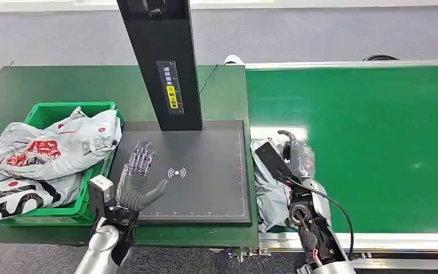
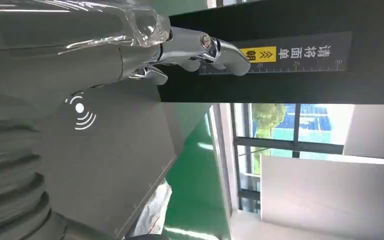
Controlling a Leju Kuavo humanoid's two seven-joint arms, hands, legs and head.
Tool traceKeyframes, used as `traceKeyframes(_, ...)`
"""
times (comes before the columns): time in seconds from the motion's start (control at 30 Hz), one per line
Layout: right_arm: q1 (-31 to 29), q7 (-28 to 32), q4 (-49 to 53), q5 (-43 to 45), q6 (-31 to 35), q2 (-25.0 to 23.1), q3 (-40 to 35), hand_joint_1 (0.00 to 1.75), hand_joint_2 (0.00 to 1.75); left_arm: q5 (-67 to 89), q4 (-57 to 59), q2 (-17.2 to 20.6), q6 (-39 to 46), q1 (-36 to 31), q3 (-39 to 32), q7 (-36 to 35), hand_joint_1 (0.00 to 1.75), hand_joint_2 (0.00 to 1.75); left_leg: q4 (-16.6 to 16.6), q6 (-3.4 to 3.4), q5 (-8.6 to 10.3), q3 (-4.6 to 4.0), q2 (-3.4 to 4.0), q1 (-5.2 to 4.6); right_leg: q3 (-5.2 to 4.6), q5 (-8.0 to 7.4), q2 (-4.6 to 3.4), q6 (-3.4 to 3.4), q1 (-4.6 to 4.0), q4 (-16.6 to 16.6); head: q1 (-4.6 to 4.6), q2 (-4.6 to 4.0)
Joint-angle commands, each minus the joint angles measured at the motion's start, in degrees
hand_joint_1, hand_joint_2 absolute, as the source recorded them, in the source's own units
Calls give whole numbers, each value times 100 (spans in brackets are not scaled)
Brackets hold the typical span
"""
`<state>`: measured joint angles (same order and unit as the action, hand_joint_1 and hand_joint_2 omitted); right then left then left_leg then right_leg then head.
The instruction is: Moved the parcel from conveyor to table for the left to box.
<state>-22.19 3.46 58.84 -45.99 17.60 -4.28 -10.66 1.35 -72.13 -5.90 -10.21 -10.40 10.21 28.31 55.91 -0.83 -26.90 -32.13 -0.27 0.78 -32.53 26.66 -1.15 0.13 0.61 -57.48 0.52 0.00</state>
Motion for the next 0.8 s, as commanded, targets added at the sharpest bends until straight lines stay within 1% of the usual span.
traceKeyframes(0.03, 449, -127, 1073, 116, -252, -33, 390, 175, 175, 37, 244, 55, -79, -154, 19, 18, 0, 175, -1, 4, 2, -4, -11, -1, 1, 2, 20, 0, 0, 2, 0, 0)
traceKeyframes(0.4, 467, -119, 1069, 116, -244, -33, 391, 175, 175, 38, 248, 57, -80, -162, 17, 18, 0, 175, -1, 4, 3, -4, -4, 0, 0, 0, 16, -2, -1, 3, 0, 0)
traceKeyframes(0.43, 427, -380, 961, 27, -490, -3, 349, 175, 175, 45, 261, 62, -95, -164, 23, 18, 0, 175, -1, 3, 2, -4, -4, 0, 0, 0, 14, -1, -1, 3, 0, 0)
traceKeyframes(0.47, 440, -725, 901, 71, -963, 10, 342, 72, 175, 64, 299, 63, -121, -189, 30, 8, 0, 175, 0, 3, 2, -4, -3, -1, -2, 0, 10, -1, 0, 2, 0, 0)
traceKeyframes(0.5, 489, -1043, 795, -75, -1067, 40, 341, 0, 175, 80, 341, 42, -135, -216, 26, -3, 0, 175, -2, 5, 3, -3, -3, 0, 0, -2, 15, -1, -2, 5, 2, 0)
traceKeyframes(0.57, 608, -1415, 715, -330, -1013, 56, 390, 0, 175, 105, 367, -9, -140, -241, 22, -26, 0, 175, -4, 4, 3, 2, -8, 1, 7, 0, 16, 0, -2, 7, 0, 0)
traceKeyframes(0.63, 754, -1638, 798, -450, -905, 62, 545, 0, 175, 136, 336, -40, -108, -211, -4, -62, 0, 175, -6, 5, 5, 2, -18, 0, 9, 1, 28, 0, -2, 10, 2, 0)
traceKeyframes(0.67, 853, -1900, 871, -615, -995, 118, 616, 0, 175, 155, 306, -47, -97, -188, -17, -86, 0, 175, -7, 6, 8, -2, -22, 2, 8, -2, 35, 0, -4, 14, -2, 0)
traceKeyframes(0.7, 936, -2160, 885, -763, -1312, 201, 650, 0, 175, 175, 288, -41, -102, -175, -19, -119, 0, 175, -5, 5, 4, -1, -24, -1, 8, 3, 29, 1, -1, 9, 2, 0)
traceKeyframes(0.8, 988, -2158, 656, -890, -1652, 273, 747, 0, 175, 191, 294, -47, -100, -147, -50, -138, 0, 175, -6, 6, 3, 0, -21, 0, 10, 3, 31, 1, -1, 12, 0, 0)
